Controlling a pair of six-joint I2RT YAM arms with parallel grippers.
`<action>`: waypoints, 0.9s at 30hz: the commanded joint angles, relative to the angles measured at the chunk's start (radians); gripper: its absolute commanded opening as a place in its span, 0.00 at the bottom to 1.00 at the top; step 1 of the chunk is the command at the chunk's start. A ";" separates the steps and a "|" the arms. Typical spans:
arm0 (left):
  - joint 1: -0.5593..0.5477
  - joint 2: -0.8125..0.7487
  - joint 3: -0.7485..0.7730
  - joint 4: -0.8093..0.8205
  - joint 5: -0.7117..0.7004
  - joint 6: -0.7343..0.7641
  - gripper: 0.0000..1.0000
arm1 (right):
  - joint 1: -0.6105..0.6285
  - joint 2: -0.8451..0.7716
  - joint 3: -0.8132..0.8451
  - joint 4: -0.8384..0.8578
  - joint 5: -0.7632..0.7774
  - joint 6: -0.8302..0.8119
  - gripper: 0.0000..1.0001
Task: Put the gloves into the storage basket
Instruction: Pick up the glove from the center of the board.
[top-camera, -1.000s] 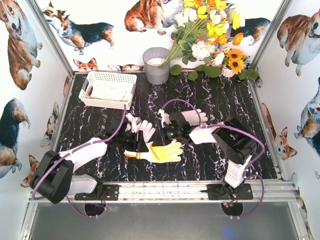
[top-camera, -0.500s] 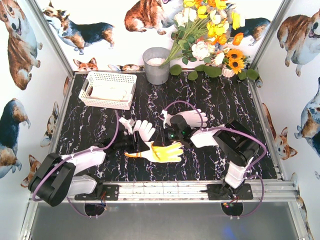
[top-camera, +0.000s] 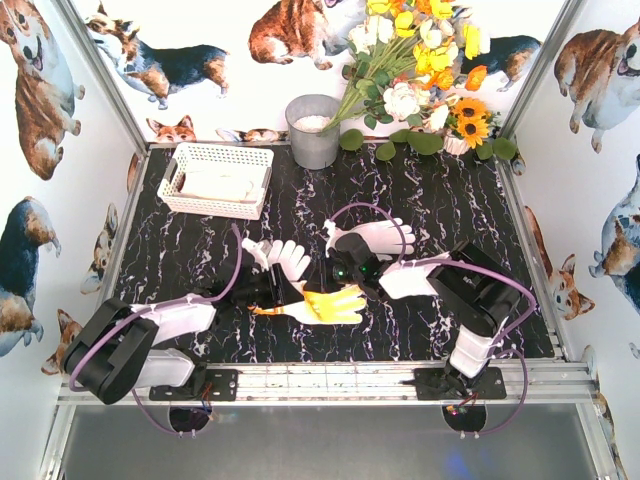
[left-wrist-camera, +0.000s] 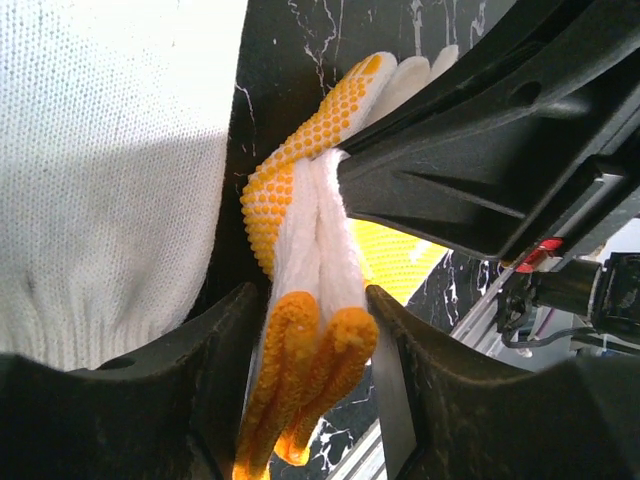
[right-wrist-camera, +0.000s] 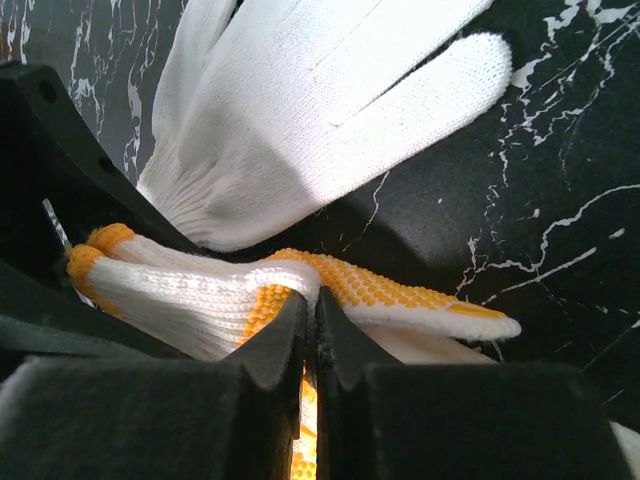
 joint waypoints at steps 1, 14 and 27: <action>-0.022 0.015 -0.001 0.003 -0.064 -0.022 0.38 | 0.008 -0.045 -0.001 0.011 0.089 0.030 0.00; -0.025 -0.069 0.120 -0.324 -0.136 0.088 0.00 | 0.015 -0.220 0.019 -0.168 0.128 -0.057 0.49; -0.026 0.061 0.620 -0.910 -0.300 0.416 0.00 | -0.114 -0.536 -0.012 -0.490 0.209 -0.114 0.62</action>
